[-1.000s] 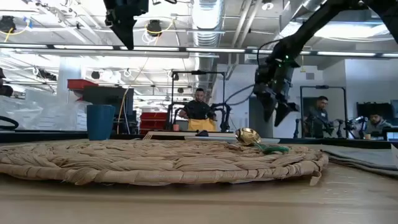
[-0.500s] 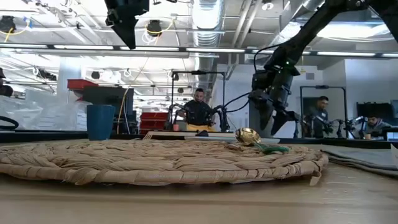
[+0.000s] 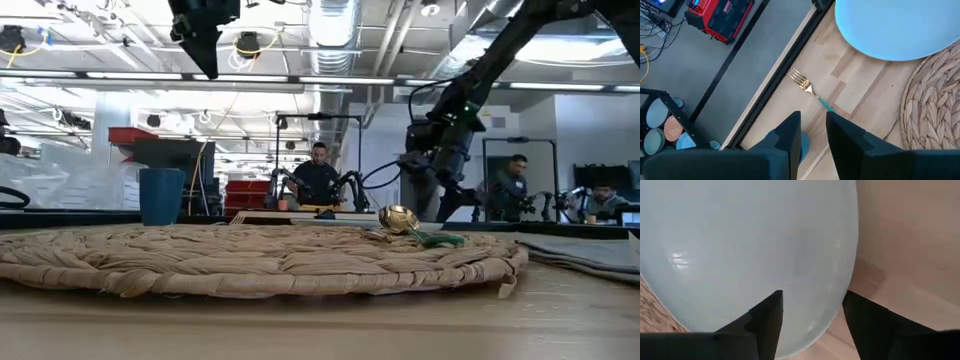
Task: Set table place
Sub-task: Put the light blue plate on the brown placemat to the left of the gold table knife
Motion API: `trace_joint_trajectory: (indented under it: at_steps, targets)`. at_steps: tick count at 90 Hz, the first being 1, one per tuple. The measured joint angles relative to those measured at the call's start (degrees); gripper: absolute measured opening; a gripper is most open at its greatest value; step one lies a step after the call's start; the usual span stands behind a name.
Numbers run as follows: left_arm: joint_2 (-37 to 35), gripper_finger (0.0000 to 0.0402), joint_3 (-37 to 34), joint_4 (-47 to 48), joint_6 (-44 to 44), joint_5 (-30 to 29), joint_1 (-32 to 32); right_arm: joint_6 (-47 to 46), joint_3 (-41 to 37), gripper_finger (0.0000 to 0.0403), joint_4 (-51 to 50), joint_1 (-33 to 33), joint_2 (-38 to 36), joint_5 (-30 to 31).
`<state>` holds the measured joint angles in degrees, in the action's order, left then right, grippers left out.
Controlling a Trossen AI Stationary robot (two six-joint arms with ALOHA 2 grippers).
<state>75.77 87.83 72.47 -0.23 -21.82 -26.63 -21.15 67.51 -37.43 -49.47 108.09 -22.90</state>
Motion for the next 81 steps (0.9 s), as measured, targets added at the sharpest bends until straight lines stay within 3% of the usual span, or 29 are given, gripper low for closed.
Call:
trace_joint_trajectory:
  at_steps: [12, 24, 29, 38, 52, 66, 81]
  targets:
    - [0.0, 0.0076, 0.0, 0.0, 0.0, 0.0, 0.0, -1.4, -0.8, 0.0144, 2.8, 1.2, 0.0, 0.1]
    - [0.0, 0.0076, 0.0, -0.2, 0.4, 0.0, 0.0, -1.4, -1.3, 0.0039, 3.9, 1.3, 0.0, 0.2]
    - [0.0, 0.0076, 0.0, -0.3, 0.5, 0.0, 0.0, -1.1, -1.3, 0.0014, 4.7, 1.3, 0.0, 0.2]
    - [0.0, 0.0076, 0.0, -0.3, 0.7, 0.0, 0.0, -1.5, -1.3, 0.0003, 5.8, 0.9, 0.0, -0.3]
    - [0.0, 0.0076, 0.0, -0.6, 2.5, 0.0, 0.0, -2.5, -0.2, 0.0000, 6.8, 1.1, 0.0, -7.4]
    - [0.0, 0.0076, 0.0, -0.6, 2.3, 0.0, 0.0, -2.4, 4.3, 0.0000, 6.6, 2.7, -0.5, -9.6]
    - [0.0, 0.0076, 0.0, -0.5, 1.9, 0.0, 0.0, -2.4, 10.3, 0.0000, 5.6, 5.2, -0.6, -16.6]
